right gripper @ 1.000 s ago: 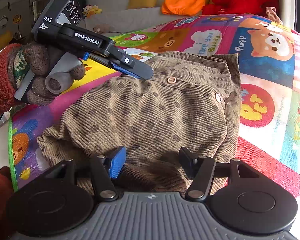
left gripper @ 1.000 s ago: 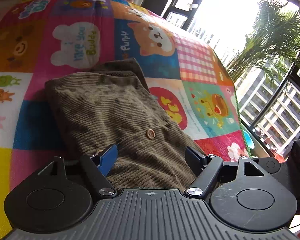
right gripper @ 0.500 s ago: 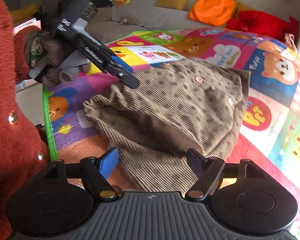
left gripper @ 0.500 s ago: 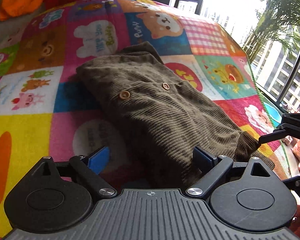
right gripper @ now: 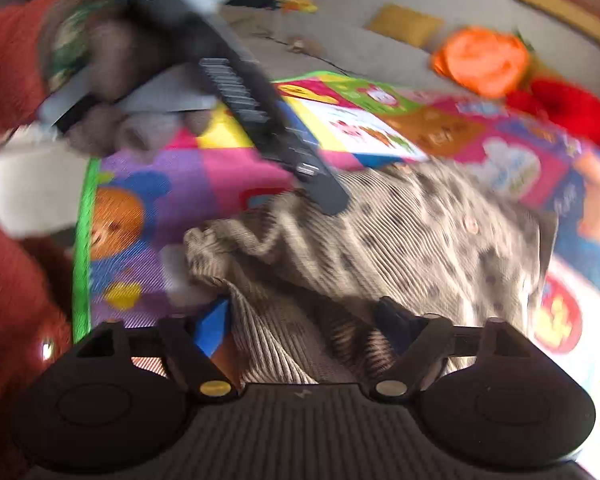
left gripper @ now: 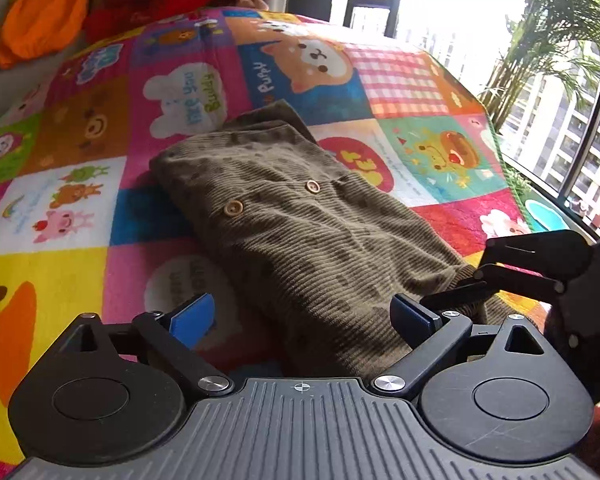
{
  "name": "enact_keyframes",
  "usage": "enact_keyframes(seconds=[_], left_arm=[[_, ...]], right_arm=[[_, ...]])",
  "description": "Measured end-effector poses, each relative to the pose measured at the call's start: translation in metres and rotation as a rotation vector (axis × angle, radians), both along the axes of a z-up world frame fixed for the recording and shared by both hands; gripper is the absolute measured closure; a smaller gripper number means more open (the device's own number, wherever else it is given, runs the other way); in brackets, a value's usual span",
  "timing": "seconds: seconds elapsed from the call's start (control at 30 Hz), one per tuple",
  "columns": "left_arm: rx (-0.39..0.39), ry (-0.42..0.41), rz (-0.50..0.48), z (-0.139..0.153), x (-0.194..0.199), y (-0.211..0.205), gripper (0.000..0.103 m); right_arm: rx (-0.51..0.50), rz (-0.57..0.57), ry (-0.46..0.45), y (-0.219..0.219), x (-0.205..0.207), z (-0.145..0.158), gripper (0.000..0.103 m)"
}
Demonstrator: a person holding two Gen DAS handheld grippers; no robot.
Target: Fold clothes
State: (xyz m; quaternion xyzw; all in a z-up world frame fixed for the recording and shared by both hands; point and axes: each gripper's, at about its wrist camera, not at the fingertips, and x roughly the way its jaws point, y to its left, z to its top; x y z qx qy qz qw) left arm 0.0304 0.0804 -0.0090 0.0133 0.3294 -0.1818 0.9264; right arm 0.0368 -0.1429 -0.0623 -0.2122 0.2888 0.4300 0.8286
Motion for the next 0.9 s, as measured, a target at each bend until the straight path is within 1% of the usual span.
enact_keyframes(seconds=[0.1,0.13,0.17,0.23,0.33,0.5,0.53,0.57,0.6,0.67,0.77,0.8,0.9], left_arm=[[0.048,-0.047,-0.084,0.007,-0.02,0.001,0.001],[0.065,-0.057,-0.11,0.008,-0.025,0.0,0.001],[0.086,-0.064,-0.136,0.008,-0.03,-0.001,0.0],[0.139,-0.081,-0.191,0.006,-0.04,-0.006,0.0],[0.216,-0.083,-0.244,-0.002,-0.046,-0.017,0.0],[0.326,-0.07,-0.278,-0.021,-0.038,-0.039,0.0],[0.342,-0.07,-0.266,-0.023,-0.035,-0.041,0.0],[0.356,-0.071,-0.249,-0.025,-0.03,-0.042,0.0],[0.353,-0.069,-0.229,-0.024,-0.025,-0.041,0.0],[0.311,-0.061,-0.197,-0.018,-0.017,-0.035,0.0],[0.234,-0.06,-0.157,-0.008,-0.01,-0.029,0.0],[0.214,-0.059,-0.147,-0.005,-0.007,-0.027,0.0],[0.169,-0.055,-0.128,0.001,0.002,-0.028,0.0]], right_arm=[[0.138,-0.1,0.184,-0.018,0.028,0.003,0.041],[0.181,-0.123,0.237,-0.024,0.035,0.003,0.042],[0.207,-0.137,0.269,-0.027,0.039,0.003,0.042],[0.246,-0.158,0.317,-0.032,0.044,0.001,0.042],[0.305,-0.19,0.388,-0.039,0.053,-0.001,0.042],[0.32,-0.201,0.399,-0.039,0.055,-0.002,0.042],[0.318,-0.203,0.396,-0.039,0.055,-0.002,0.042],[0.292,-0.188,0.353,-0.037,0.048,-0.001,0.042],[0.256,-0.166,0.294,-0.034,0.04,0.002,0.042],[0.185,-0.123,0.176,-0.028,0.023,0.006,0.041],[0.081,-0.055,0.0,-0.02,-0.003,0.011,0.03],[0.051,-0.031,-0.05,-0.018,-0.01,0.011,0.029],[-0.016,0.0,-0.157,-0.009,-0.017,0.007,0.029]])
